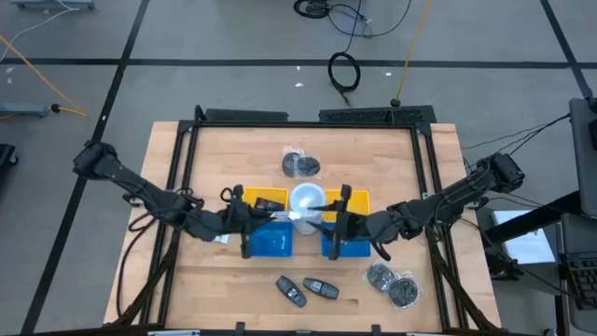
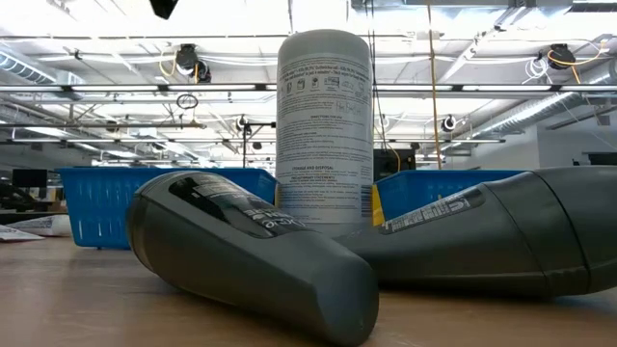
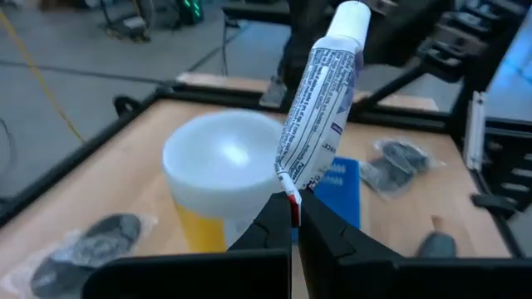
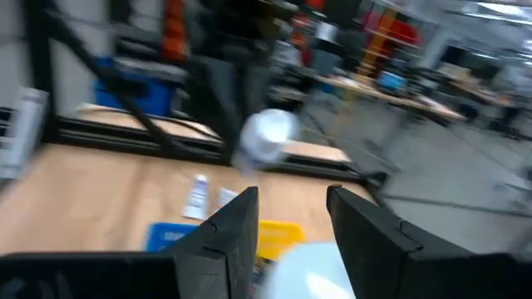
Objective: Pick & Place Travel size toiletries
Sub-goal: Put the toothpaste into the right blue bin
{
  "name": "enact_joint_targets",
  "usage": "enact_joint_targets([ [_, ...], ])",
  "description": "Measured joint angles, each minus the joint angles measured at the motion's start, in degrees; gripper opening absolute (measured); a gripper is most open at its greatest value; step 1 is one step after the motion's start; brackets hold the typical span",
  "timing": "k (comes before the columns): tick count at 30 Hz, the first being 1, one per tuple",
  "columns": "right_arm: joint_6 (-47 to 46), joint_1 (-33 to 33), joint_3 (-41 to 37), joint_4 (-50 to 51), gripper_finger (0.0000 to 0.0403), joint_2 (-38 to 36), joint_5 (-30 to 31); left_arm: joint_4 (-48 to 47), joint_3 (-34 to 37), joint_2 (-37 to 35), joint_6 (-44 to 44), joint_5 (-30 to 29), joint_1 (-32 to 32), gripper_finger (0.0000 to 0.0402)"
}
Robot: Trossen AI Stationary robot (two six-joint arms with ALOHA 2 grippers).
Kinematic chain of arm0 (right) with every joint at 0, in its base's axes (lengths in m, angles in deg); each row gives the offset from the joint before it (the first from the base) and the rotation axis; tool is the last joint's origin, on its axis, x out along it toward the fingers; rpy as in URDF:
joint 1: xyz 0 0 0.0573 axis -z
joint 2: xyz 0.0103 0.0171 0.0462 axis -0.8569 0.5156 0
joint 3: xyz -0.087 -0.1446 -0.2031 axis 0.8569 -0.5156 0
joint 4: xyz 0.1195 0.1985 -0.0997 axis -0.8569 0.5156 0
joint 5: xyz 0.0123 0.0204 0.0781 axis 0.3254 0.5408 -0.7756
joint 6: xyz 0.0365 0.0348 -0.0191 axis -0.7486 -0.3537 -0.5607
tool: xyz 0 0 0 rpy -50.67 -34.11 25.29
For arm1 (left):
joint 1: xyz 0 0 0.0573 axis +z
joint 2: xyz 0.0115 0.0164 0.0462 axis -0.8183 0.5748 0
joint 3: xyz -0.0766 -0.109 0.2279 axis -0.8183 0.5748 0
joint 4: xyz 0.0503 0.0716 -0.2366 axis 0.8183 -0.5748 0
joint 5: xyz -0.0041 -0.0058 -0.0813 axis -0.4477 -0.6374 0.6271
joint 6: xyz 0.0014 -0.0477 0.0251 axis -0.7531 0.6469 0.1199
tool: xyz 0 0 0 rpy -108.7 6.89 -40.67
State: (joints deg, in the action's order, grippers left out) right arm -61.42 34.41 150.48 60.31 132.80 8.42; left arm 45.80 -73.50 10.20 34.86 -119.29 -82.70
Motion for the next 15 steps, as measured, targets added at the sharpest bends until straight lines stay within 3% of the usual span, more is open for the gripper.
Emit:
enact_joint_targets([
  [4,-0.81,-0.06,0.02,-2.52,0.0141,0.00,-5.97,4.80,0.02,2.29,-3.22,-1.45,-0.11,0.0000],
  [15,-1.52,-0.04,0.02,-3.16,0.0141,0.00,-5.85,10.61,0.02,5.55,-5.73,-1.92,-0.53,0.0000],
])
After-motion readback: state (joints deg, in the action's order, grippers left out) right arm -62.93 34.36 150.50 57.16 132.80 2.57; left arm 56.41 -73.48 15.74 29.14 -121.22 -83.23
